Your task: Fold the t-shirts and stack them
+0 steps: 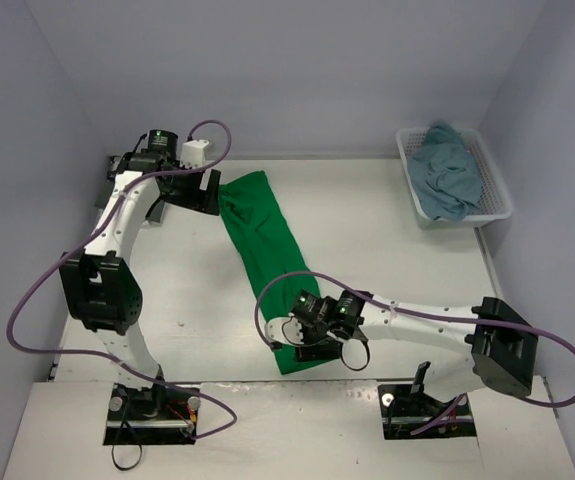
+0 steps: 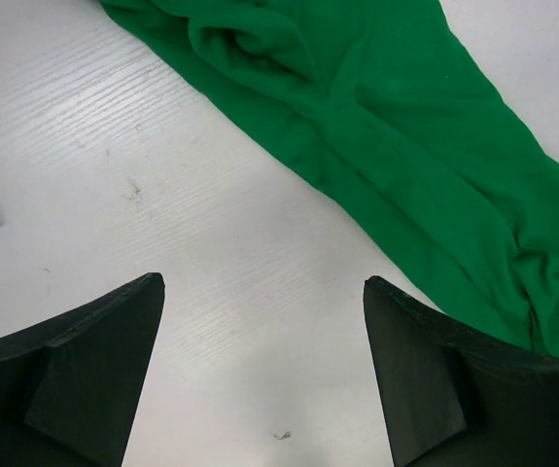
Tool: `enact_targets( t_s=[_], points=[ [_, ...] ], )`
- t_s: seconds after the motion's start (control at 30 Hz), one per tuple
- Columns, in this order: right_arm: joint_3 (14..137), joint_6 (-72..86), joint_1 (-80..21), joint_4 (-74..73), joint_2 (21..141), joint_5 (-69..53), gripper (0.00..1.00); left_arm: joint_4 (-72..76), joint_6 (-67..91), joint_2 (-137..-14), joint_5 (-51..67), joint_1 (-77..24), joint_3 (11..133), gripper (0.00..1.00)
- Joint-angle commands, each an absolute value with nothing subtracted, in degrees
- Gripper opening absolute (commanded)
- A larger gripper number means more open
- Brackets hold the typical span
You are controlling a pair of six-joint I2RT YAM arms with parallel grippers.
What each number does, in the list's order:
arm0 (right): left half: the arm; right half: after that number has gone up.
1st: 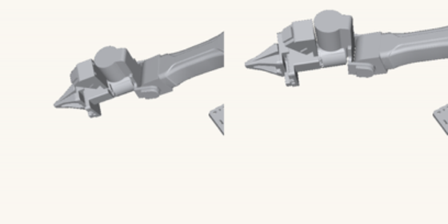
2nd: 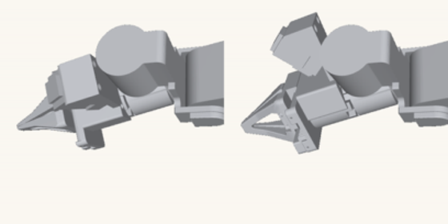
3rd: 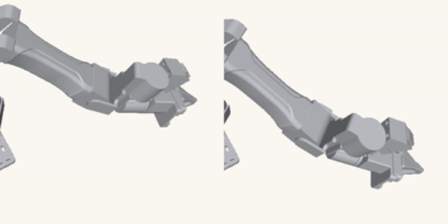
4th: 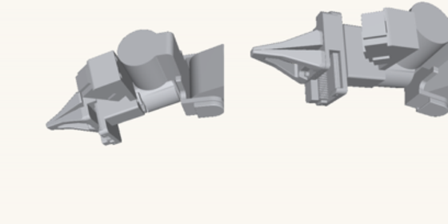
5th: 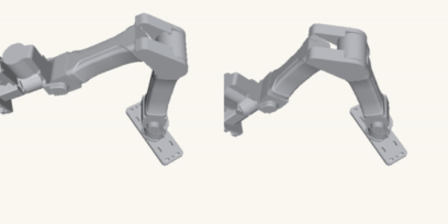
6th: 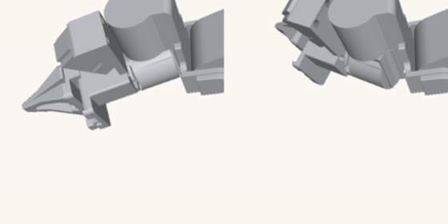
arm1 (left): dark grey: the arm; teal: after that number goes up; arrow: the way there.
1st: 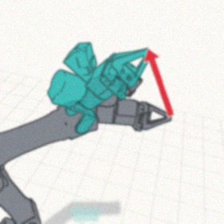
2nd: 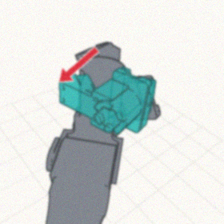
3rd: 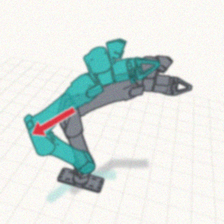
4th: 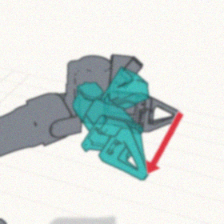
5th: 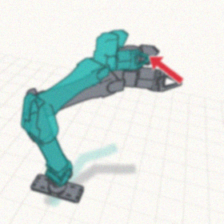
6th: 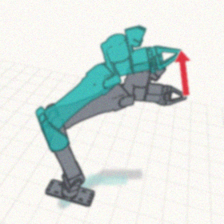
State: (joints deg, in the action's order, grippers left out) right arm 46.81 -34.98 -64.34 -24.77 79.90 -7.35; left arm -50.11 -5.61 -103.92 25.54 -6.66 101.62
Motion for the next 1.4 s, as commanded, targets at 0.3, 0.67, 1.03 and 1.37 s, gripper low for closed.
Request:
enact_targets(
  t_s=[0.3, 0.67, 1.03, 1.37],
  points=[
    [43.3, -37.0, -69.3, -18.8, 80.2, -4.6, 0.58, -43.5, -6.5, -95.6, 24.7, -6.1, 94.7, 0.78],
    [43.2, -34.9, -73.1, -16.2, 85.0, -5.4, 0.61, -42.4, -6.3, -94.6, 25.7, -6.2, 92.1, 0.77],
    [42.7, -34.7, -73.5, -14.4, 88.4, -5.9, 0.53, -42.2, -6.0, -94.5, 26.5, -6.1, 91.6, 0.77],
    [43.2, -35.3, -73.6, -14.8, 89.8, -7.4, 0.43, -42.5, -5.6, -94.8, 27.4, -5.5, 91.7, 0.78]
  ],
)
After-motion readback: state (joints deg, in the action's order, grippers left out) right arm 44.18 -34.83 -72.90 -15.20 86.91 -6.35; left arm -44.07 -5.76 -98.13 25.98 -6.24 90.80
